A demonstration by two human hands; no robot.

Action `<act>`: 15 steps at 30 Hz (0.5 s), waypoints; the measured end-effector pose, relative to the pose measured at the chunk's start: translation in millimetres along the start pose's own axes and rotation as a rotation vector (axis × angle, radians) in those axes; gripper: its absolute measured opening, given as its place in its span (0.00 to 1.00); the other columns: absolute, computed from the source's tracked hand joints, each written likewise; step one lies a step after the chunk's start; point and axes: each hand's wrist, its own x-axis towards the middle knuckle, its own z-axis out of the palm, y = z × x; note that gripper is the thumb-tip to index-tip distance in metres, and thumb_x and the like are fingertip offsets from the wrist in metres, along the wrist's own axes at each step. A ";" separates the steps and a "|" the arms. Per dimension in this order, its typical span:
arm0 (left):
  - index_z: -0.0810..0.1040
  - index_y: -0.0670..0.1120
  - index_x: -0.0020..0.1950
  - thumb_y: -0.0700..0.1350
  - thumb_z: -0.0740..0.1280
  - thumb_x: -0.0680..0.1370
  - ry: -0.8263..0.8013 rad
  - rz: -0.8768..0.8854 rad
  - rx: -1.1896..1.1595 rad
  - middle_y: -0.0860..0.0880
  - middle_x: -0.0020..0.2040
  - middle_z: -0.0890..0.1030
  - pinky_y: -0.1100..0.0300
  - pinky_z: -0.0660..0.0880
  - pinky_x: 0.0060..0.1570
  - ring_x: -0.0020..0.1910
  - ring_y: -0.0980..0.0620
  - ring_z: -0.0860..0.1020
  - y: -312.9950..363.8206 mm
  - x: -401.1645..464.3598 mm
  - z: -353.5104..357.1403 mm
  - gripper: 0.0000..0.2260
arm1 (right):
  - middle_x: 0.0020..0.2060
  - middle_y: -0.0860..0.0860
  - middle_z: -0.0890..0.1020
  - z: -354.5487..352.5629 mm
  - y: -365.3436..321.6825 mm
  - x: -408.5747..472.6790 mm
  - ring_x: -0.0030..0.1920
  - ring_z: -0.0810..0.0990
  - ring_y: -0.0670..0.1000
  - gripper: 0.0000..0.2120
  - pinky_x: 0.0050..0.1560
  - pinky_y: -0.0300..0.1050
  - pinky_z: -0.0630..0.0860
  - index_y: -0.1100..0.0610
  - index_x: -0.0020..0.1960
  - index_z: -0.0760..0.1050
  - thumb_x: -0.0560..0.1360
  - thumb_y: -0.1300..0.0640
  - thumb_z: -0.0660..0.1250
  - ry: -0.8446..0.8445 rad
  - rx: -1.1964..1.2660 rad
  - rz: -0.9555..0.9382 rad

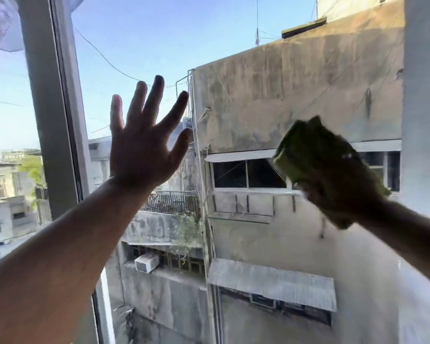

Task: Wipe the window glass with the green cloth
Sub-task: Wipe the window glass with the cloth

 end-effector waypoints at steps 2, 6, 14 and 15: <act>0.60 0.57 0.80 0.64 0.49 0.83 -0.002 -0.007 0.007 0.44 0.83 0.56 0.34 0.50 0.77 0.81 0.40 0.56 0.5 -0.9 1.1 0.26 | 0.80 0.55 0.60 -18.3 76.2 14.6 0.80 0.58 0.60 0.34 0.80 0.59 0.56 0.56 0.81 0.57 0.80 0.38 0.50 0.053 0.080 0.406; 0.59 0.57 0.80 0.63 0.49 0.83 0.010 -0.002 -0.011 0.43 0.83 0.56 0.33 0.49 0.76 0.81 0.39 0.56 0.4 -0.7 0.2 0.26 | 0.77 0.60 0.67 -39.4 62.2 41.8 0.76 0.66 0.60 0.35 0.77 0.49 0.62 0.57 0.79 0.59 0.76 0.42 0.57 0.350 0.281 0.850; 0.55 0.54 0.82 0.60 0.52 0.84 -0.186 -0.027 -0.011 0.41 0.83 0.51 0.29 0.47 0.75 0.81 0.36 0.51 12.9 2.0 -23.0 0.27 | 0.78 0.45 0.67 37.0 -228.3 -86.6 0.79 0.61 0.57 0.25 0.79 0.55 0.55 0.41 0.76 0.65 0.79 0.47 0.61 -0.018 0.112 -0.335; 0.55 0.53 0.82 0.59 0.54 0.84 -0.226 -0.035 -0.029 0.41 0.83 0.52 0.29 0.48 0.75 0.81 0.35 0.52 15.2 0.0 -29.7 0.27 | 0.78 0.45 0.67 37.7 -227.4 -90.1 0.79 0.61 0.56 0.26 0.80 0.54 0.55 0.41 0.76 0.65 0.78 0.46 0.63 -0.006 0.122 -0.322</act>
